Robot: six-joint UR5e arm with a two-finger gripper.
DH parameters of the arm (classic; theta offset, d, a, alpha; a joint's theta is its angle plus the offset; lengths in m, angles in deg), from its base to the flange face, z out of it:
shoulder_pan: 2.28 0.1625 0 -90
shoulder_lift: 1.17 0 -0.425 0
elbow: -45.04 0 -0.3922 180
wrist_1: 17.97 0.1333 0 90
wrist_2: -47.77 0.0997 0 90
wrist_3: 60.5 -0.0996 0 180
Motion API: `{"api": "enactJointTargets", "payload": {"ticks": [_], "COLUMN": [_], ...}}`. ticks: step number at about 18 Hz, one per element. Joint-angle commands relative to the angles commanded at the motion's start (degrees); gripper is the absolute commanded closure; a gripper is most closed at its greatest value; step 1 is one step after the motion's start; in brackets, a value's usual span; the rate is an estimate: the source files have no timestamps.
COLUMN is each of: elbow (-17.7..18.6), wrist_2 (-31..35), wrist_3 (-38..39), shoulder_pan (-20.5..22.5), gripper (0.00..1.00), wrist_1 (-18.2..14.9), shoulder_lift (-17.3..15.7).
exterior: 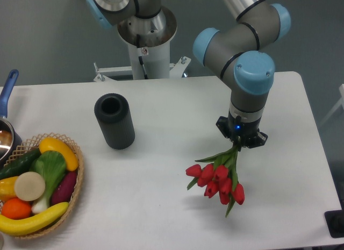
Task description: Insert the flowers into the vase
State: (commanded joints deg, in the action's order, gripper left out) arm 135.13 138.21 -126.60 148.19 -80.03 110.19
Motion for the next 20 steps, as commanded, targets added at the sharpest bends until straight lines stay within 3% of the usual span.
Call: {"api": "enactJointTargets", "payload": {"ticks": [8,11,16,20], "elbow": [-0.2,0.1,1.5,1.7], "wrist_2": [-0.5,-6.0,-13.6,-24.3], "wrist_3": [0.1,0.3,1.4,6.2], "shoulder_pan": [0.1,0.3,0.6,0.4], "gripper": [1.00,1.00,1.00,1.00], "wrist_1": [0.3,2.8,11.1,11.6], "shoulder_lift": [0.3,0.0,-0.4,-1.7]}}
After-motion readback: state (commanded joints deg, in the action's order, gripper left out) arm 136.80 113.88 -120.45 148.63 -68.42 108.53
